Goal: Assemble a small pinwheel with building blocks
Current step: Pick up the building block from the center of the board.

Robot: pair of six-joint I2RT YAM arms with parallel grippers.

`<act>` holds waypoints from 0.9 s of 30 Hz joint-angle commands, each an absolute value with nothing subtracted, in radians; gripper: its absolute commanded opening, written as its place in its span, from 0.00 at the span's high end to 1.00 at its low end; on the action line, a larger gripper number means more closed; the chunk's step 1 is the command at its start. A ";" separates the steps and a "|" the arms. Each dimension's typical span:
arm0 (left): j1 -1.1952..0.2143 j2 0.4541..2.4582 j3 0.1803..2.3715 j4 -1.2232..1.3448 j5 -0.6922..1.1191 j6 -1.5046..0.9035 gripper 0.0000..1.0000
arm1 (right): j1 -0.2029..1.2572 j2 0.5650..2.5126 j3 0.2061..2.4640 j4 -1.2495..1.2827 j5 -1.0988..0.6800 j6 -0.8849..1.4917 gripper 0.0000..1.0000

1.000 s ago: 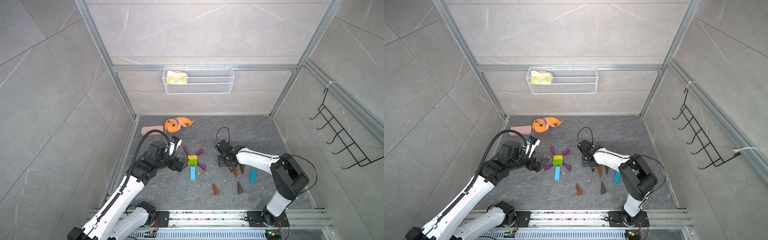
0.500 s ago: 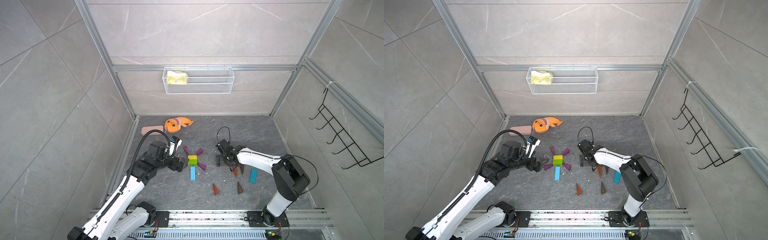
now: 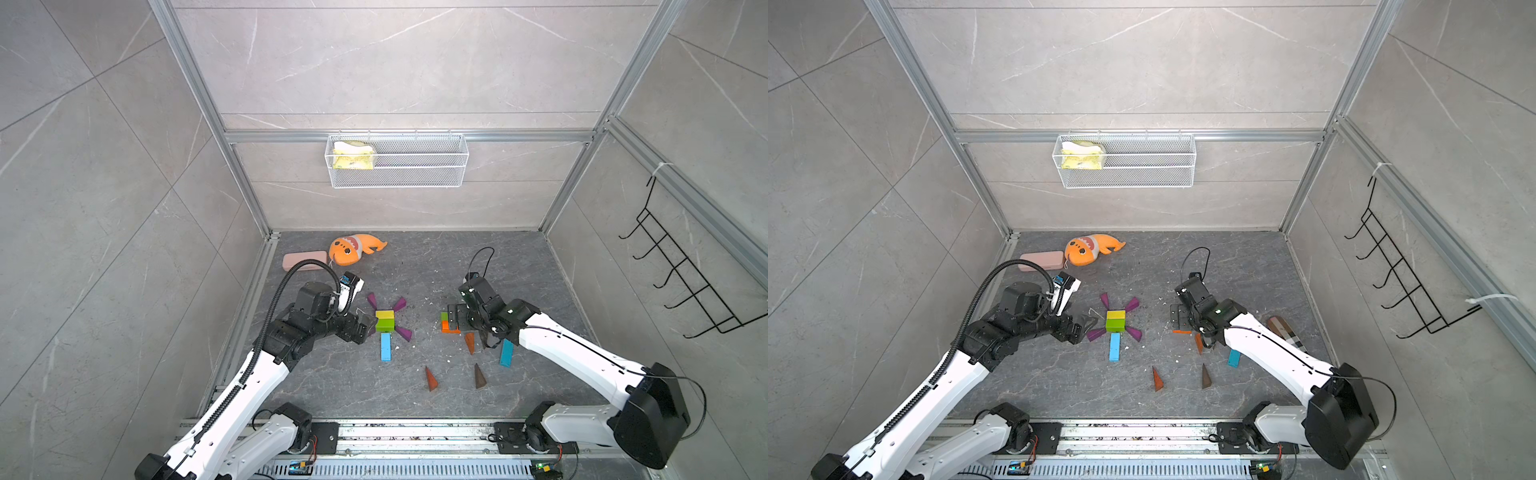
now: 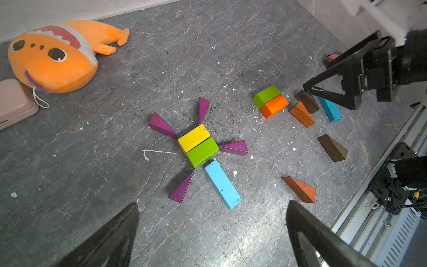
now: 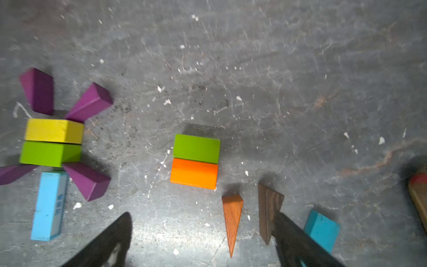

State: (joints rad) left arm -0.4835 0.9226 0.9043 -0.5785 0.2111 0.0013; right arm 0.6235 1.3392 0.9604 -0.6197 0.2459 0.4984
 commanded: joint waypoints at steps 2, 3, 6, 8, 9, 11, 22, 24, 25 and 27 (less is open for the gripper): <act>-0.478 0.909 0.906 -0.577 0.218 0.028 0.00 | 0.621 1.374 0.898 -0.701 0.258 0.617 0.37; -0.479 0.908 0.906 -0.576 0.220 0.026 0.00 | 0.621 1.366 0.880 -0.696 0.258 0.634 0.39; -0.478 0.906 0.906 -0.576 0.220 0.027 0.00 | 0.621 1.341 0.862 -0.721 0.260 0.656 0.40; -0.479 0.904 0.906 -0.575 0.220 0.027 0.00 | 0.621 1.323 0.856 -0.743 0.272 0.670 0.39; -0.478 0.905 0.905 -0.574 0.220 0.028 0.00 | 0.620 1.318 0.851 -0.749 0.277 0.676 0.38; -0.478 0.910 0.906 -0.574 0.225 0.030 0.00 | 0.618 1.323 0.846 -0.758 0.281 0.680 0.38; -0.478 0.983 0.913 -0.581 0.473 0.048 0.00 | 0.600 1.364 0.827 -0.687 0.216 0.655 0.38; -0.479 0.990 0.910 -0.583 0.515 0.050 0.00 | 0.600 1.354 0.818 -0.681 0.214 0.660 0.38; -0.481 0.995 0.908 -0.583 0.542 0.052 0.00 | 0.599 1.352 0.813 -0.678 0.213 0.662 0.38; -0.490 1.012 0.909 -0.591 0.579 0.057 0.00 | 0.598 1.353 0.807 -0.676 0.207 0.666 0.39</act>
State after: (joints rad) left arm -0.4835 1.0019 0.9043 -0.5808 0.4637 0.0246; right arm 0.6014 1.3598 0.8150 -0.6853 0.2184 0.6590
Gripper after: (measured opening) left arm 0.999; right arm 0.615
